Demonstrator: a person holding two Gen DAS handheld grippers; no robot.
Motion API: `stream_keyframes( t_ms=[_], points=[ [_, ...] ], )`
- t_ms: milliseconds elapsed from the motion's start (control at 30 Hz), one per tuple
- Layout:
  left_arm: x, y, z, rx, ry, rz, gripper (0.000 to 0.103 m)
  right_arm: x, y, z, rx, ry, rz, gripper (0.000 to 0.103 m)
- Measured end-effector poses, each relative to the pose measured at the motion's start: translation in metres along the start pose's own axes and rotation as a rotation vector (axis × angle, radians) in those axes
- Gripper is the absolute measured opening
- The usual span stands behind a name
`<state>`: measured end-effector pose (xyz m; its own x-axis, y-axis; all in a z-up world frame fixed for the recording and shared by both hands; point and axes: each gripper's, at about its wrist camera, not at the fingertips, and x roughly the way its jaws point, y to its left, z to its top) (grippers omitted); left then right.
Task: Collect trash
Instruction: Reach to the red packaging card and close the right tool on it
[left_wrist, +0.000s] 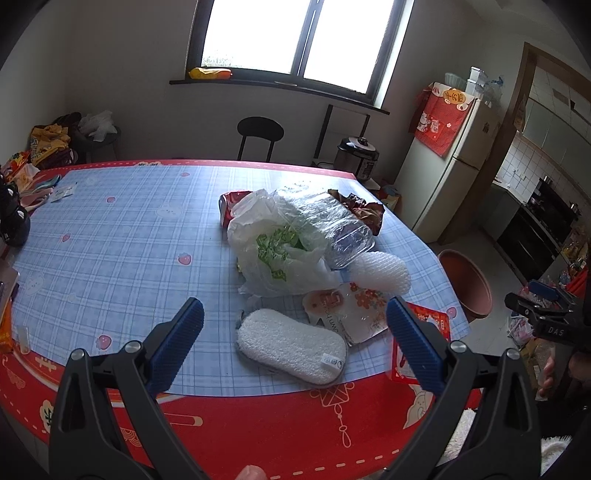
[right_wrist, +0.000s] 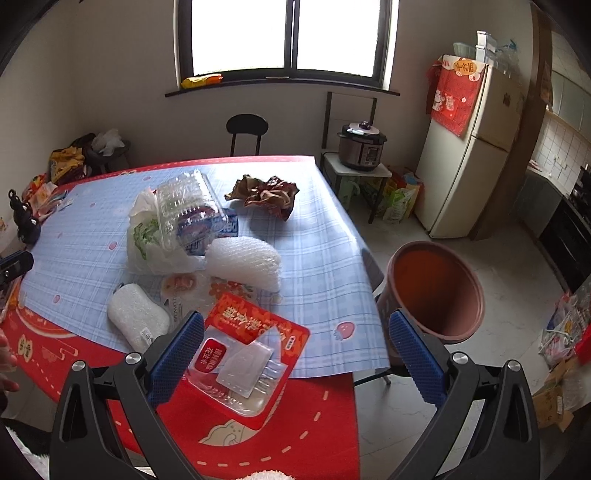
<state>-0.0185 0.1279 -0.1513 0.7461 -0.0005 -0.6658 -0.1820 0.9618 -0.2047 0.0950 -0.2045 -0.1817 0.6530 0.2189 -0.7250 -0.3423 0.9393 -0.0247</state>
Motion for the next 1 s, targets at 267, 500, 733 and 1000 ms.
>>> stream_keyframes(
  t_ms=[267, 500, 733, 1000],
  points=[
    [0.034, 0.049, -0.016, -0.028, 0.104, 0.025, 0.098, 0.042, 0.022, -0.025, 0.042, 0.093, -0.030, 0.099],
    [0.060, 0.059, -0.030, -0.011, 0.175, 0.003, 0.097, 0.050, 0.029, -0.047, 0.111, 0.147, -0.026, 0.099],
    [0.073, 0.044, -0.033, -0.028, 0.199, -0.022, 0.097, 0.071, 0.015, -0.052, 0.140, 0.185, 0.014, 0.081],
    [0.077, 0.035, -0.036, -0.117, 0.205, 0.045, 0.097, 0.104, -0.009, -0.048, 0.147, 0.242, 0.058, 0.065]
  ],
)
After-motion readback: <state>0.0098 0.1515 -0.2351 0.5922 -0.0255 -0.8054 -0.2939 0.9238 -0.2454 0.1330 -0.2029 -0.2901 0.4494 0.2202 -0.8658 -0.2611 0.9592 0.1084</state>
